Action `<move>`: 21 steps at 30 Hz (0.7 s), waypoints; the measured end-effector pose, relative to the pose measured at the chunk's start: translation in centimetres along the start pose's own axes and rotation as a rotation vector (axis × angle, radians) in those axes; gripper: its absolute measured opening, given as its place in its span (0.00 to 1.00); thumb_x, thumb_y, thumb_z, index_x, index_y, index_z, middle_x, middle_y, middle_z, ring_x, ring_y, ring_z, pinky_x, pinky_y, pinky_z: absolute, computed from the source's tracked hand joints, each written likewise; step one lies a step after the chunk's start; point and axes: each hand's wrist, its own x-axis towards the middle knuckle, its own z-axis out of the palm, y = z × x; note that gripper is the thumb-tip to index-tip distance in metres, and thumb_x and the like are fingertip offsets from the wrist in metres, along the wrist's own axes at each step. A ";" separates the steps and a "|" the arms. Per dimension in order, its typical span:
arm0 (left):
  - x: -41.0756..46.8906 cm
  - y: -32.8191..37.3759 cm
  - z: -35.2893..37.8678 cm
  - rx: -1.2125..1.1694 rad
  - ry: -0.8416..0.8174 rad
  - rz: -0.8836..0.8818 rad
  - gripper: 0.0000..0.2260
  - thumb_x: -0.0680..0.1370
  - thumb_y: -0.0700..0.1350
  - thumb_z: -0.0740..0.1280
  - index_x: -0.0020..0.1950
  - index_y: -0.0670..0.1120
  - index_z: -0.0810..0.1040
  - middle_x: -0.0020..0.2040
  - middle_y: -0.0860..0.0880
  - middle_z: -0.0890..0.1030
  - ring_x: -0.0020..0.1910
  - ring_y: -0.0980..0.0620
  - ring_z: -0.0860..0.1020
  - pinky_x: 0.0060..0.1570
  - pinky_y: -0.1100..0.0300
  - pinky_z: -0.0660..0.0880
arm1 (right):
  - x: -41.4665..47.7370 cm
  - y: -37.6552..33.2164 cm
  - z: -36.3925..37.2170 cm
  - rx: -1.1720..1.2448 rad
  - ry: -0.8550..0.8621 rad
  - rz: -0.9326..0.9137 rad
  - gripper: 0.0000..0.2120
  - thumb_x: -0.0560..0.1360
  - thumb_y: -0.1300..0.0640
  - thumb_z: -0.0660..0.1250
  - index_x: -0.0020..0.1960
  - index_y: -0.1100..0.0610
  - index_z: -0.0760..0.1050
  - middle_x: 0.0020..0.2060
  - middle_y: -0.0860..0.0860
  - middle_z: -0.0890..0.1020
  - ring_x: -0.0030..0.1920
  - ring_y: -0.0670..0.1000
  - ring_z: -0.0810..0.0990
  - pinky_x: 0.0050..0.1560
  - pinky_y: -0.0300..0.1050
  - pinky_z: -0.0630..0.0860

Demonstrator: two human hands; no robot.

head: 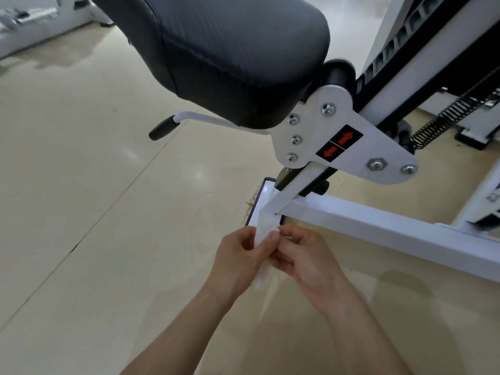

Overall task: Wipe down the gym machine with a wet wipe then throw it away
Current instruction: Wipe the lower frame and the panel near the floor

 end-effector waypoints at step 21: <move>13.0 -8.6 0.6 0.418 0.108 0.167 0.11 0.78 0.44 0.60 0.52 0.46 0.81 0.47 0.51 0.82 0.47 0.49 0.79 0.45 0.61 0.71 | 2.8 3.9 -4.6 0.159 0.386 0.140 0.15 0.78 0.67 0.63 0.62 0.55 0.76 0.56 0.51 0.80 0.52 0.52 0.82 0.47 0.44 0.76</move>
